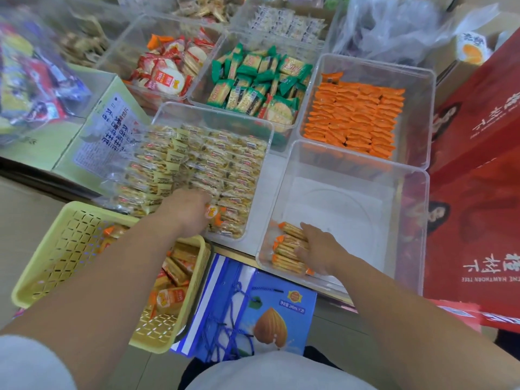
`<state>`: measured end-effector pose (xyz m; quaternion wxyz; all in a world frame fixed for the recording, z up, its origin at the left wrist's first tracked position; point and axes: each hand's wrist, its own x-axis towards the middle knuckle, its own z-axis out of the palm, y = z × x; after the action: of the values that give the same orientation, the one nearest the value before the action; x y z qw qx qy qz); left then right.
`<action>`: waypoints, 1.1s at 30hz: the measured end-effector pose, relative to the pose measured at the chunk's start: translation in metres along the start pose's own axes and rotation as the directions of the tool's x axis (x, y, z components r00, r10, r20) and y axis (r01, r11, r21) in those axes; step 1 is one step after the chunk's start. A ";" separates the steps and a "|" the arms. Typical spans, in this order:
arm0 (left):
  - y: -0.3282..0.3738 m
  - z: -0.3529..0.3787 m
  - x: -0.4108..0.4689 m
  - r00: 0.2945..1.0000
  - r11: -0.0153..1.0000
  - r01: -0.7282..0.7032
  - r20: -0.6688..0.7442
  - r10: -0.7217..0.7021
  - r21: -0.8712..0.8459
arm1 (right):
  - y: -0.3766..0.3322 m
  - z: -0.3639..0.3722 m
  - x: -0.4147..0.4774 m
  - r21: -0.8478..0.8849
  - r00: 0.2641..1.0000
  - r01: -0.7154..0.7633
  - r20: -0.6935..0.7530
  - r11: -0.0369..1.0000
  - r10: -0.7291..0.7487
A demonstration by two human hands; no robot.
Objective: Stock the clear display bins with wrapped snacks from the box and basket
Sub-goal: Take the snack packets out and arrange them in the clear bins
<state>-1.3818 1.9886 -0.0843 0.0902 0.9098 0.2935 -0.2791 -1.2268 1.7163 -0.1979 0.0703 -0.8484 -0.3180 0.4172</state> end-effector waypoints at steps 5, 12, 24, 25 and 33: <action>0.004 -0.005 0.001 0.998 0.991 0.005 -0.057 0.002 0.134 | 0.003 -0.002 -0.003 0.127 0.998 -0.020 -0.055 0.992 0.028; 0.033 -0.014 -0.041 0.904 0.829 -0.225 -0.427 -0.018 -0.512 | -0.018 -0.031 -0.046 0.424 0.918 0.194 -0.396 0.885 -0.012; 0.123 0.042 -0.064 0.980 0.565 -0.170 -0.198 0.011 -0.808 | 0.000 -0.032 -0.090 0.254 0.828 0.435 -0.489 0.864 -0.273; 0.122 0.048 -0.065 0.967 0.672 -0.184 -0.255 -0.007 -0.718 | 0.011 -0.029 -0.081 0.304 0.843 0.360 -0.512 0.882 -0.167; 0.115 0.094 -0.070 0.977 0.880 -0.130 -0.213 0.033 -0.457 | 0.025 -0.014 -0.005 0.464 0.903 0.047 -0.398 0.885 0.161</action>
<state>-1.4040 1.8304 -0.1234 0.2889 0.8960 0.3210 -0.1037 -1.2068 1.6959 -0.1951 0.3255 -0.8864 -0.1605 0.2874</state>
